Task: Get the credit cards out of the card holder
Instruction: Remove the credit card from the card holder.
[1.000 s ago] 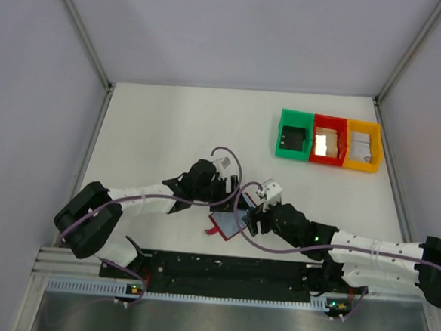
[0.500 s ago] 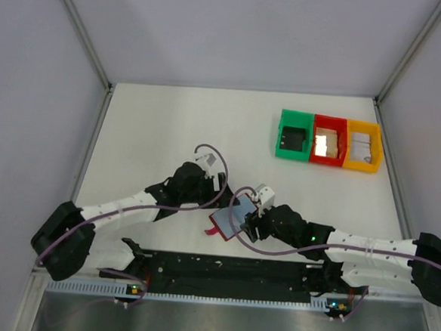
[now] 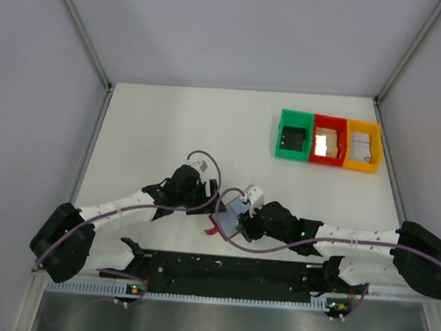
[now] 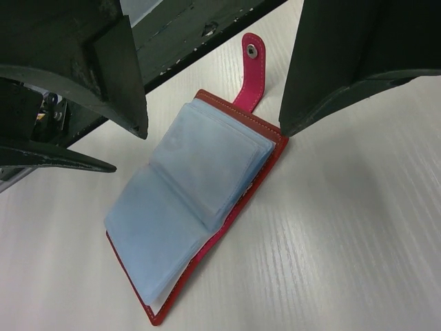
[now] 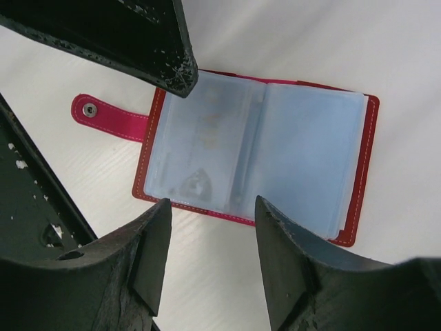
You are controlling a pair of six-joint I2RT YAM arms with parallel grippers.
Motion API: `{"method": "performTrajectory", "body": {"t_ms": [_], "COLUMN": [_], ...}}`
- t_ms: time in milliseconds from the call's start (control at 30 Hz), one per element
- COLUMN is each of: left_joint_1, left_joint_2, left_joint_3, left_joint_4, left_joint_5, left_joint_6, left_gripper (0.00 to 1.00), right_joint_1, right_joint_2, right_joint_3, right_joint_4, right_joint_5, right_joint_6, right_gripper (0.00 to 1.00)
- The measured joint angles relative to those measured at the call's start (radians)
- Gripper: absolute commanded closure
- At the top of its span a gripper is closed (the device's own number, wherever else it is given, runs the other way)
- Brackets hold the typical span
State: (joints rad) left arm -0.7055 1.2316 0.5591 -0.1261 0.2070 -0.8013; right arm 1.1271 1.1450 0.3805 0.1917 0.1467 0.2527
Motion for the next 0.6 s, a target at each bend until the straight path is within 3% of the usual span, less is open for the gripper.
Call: {"method": "performTrajectory", "body": {"t_ms": [600], "left_joint_1": [0.010], "left_joint_2": [-0.259], "left_joint_3": [-0.142], "left_joint_4": [-0.009], "left_joint_5": [-0.075], "left_joint_6": [-0.067], "left_gripper": [0.22], "right_joint_1": [0.031], "right_joint_2": [0.270], "right_joint_3": [0.138], "right_joint_4": [-0.007], "right_joint_5": [-0.065], "right_joint_6": [-0.145], "right_gripper": [0.53]}}
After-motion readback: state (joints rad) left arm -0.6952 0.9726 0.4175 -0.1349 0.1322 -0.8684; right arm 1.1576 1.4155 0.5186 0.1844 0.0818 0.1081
